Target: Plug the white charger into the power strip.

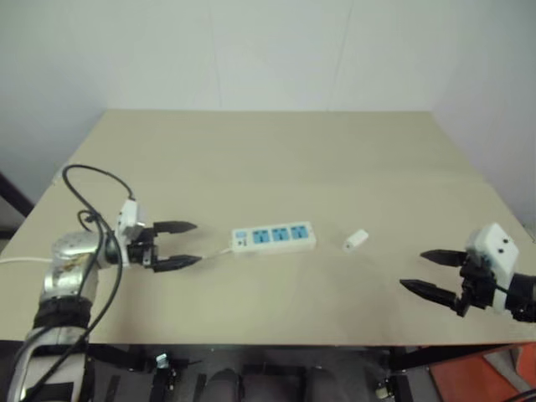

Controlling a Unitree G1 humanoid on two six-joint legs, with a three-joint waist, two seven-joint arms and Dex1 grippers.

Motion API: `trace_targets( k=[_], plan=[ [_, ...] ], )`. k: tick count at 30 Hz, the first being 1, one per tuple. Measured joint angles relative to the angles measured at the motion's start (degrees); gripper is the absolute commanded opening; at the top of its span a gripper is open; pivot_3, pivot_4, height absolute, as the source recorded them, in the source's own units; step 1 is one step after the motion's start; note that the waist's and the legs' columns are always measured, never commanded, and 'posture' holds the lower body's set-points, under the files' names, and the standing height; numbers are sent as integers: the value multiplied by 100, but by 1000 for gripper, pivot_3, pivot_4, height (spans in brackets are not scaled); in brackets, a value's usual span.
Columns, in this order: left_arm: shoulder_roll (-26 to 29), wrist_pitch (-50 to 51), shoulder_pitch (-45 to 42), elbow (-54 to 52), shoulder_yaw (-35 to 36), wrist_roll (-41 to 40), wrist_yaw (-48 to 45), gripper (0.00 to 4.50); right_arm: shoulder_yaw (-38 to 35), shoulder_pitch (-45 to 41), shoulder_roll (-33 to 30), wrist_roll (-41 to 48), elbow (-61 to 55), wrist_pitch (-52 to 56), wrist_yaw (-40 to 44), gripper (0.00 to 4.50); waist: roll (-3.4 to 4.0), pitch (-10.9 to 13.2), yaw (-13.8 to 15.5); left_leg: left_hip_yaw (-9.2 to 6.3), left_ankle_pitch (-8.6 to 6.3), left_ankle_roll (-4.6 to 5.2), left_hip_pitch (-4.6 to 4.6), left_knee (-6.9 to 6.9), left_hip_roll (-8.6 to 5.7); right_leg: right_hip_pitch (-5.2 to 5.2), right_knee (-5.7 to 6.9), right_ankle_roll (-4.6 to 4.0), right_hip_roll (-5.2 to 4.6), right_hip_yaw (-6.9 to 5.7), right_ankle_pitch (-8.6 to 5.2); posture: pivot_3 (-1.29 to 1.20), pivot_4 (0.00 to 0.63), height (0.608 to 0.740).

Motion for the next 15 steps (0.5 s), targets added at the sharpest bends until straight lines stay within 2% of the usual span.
trace_targets(
  k=[15],
  plan=[
    [-424,-1029,-660,1016,0,215,-113,4450,-88,293,18,-8,-333,-15,-5,4500,-7,4,6,1,0,0,-1,0,-1,2,-3,0,0,0,0,0,150,740]
  ],
)
